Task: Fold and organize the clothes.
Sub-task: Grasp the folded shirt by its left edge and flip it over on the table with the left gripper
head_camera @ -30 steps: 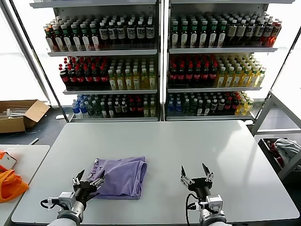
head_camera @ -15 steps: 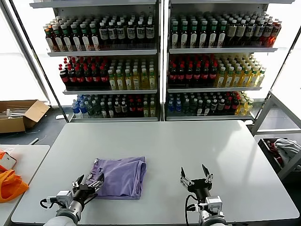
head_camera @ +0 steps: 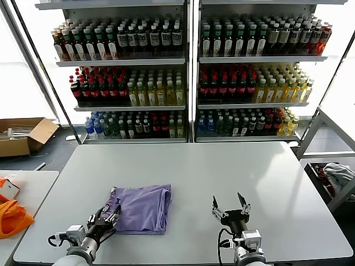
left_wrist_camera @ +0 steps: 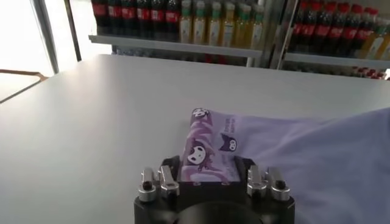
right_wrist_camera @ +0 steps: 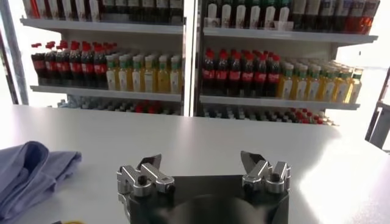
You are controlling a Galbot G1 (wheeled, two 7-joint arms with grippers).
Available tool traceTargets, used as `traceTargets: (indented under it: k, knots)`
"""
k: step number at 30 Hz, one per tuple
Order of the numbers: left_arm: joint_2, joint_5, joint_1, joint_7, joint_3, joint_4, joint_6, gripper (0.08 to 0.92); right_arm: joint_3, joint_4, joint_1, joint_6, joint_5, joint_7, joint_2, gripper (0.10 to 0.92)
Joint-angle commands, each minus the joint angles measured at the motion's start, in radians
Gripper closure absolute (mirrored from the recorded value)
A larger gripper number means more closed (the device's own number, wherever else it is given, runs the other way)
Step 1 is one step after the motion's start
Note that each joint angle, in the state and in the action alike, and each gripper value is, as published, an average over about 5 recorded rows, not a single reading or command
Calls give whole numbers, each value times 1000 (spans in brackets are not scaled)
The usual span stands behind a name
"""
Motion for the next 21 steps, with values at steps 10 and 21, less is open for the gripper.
traceTargets:
  k: [10,21]
  knots:
    - [-6,4,8,-7,-35,-21,-34,706,-7,-14,22,1,4,-3,7,203]
    - [121,-118,52,-13,-342,-87,-49,898,-21,-44,85,-3,39,-1,-16,203]
